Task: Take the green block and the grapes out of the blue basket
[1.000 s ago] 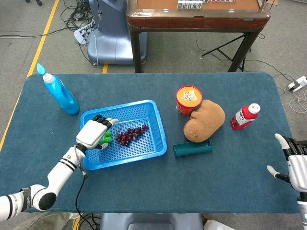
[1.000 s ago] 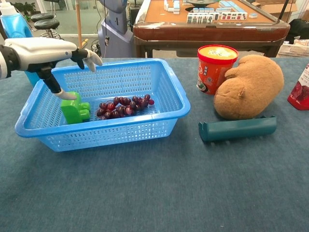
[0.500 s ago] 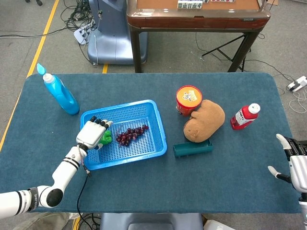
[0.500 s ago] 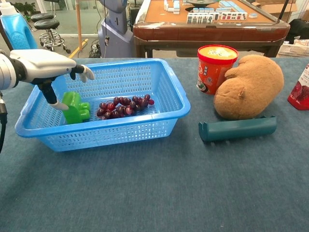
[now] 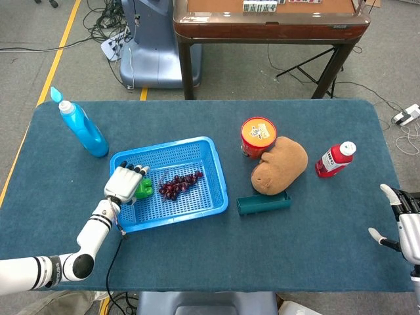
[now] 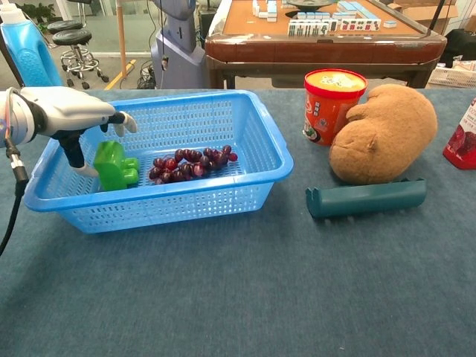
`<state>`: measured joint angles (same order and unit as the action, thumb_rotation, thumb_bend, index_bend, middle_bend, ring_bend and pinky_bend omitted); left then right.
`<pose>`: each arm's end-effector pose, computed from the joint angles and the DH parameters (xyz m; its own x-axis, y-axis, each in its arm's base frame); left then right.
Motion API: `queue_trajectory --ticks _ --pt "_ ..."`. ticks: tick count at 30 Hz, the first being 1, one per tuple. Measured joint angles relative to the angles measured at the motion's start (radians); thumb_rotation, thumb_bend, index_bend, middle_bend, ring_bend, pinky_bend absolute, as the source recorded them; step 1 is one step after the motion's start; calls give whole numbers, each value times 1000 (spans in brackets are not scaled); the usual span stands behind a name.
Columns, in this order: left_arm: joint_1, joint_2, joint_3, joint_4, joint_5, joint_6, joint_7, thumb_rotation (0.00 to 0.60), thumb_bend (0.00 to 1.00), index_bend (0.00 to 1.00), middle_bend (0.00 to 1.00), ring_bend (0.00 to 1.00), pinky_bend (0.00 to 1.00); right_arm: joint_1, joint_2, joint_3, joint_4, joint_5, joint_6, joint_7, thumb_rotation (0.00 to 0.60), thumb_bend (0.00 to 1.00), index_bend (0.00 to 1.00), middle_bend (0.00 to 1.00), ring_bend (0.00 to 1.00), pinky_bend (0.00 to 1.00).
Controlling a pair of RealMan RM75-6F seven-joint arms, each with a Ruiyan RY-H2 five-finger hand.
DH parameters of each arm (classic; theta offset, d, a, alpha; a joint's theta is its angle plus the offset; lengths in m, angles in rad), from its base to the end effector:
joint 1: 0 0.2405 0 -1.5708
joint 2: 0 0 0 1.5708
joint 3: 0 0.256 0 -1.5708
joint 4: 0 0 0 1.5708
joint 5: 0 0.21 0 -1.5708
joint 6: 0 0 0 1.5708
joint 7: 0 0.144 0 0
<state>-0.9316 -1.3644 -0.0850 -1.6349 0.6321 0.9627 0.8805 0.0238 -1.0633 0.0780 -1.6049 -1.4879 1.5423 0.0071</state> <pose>-0.1535 0.3656 0.0240 0.7815 0.2710 0.5620 0.6239 -0.3328 -0.7071 -0.3223 -0.1674 0.1901 0.4456 0.0607 0.8932 -0.8949 0.0583 0.4425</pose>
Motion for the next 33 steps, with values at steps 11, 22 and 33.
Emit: queue_trajectory --ticks 11,22,33 --pt "-12 -41 24 75 -7 -15 -35 600 245 181 195 213 132 0 1 1 -2 4 -5 -3 600 108 110 175 159 245" --pt "-15 -63 29 107 3 -23 -75 600 245 197 215 227 217 0 2 2 -5 12 -10 -7 600 108 110 175 162 266" --pt "-20 -80 41 135 1 -32 -83 600 244 279 343 330 290 -4 6 3 -10 11 -6 -8 600 108 110 175 162 266"
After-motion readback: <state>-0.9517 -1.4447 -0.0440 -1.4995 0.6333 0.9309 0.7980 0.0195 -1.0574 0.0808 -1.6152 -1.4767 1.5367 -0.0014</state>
